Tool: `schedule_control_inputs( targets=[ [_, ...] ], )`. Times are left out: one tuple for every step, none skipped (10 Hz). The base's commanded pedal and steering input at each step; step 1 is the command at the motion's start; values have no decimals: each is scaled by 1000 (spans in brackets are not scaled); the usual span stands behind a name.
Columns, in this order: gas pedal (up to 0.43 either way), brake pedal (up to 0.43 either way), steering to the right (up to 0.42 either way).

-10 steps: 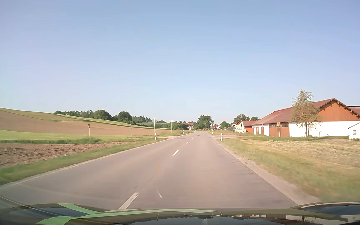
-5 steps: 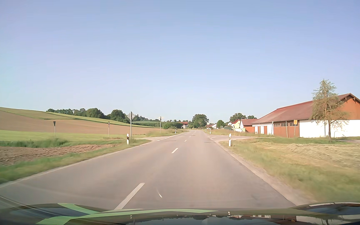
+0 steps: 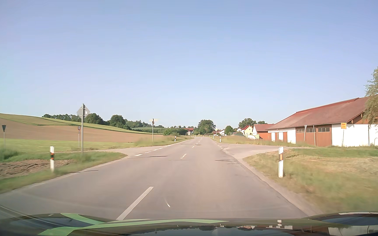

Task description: Follow the waypoints while adhering to traffic rules and regulations

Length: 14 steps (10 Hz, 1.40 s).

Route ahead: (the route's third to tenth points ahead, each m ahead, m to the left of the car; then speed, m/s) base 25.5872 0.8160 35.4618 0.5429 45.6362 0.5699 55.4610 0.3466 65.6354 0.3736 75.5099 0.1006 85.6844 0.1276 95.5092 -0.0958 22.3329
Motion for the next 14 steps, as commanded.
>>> schedule_control_inputs(
  targets=[
    [220, 0, 3],
    [220, 0, 3],
    [197, 0, 2],
    [157, 0, 0],
    [138, 0, 0],
    [138, 0, -1],
    [138, 0, -1],
    [118, 0, -2],
    [118, 0, -2],
    [87, 0, -2],
    [59, 0, -2],
    [39, 0, -2],
    [8, 0, -2],
    [8, 0, -2]
  ],
)
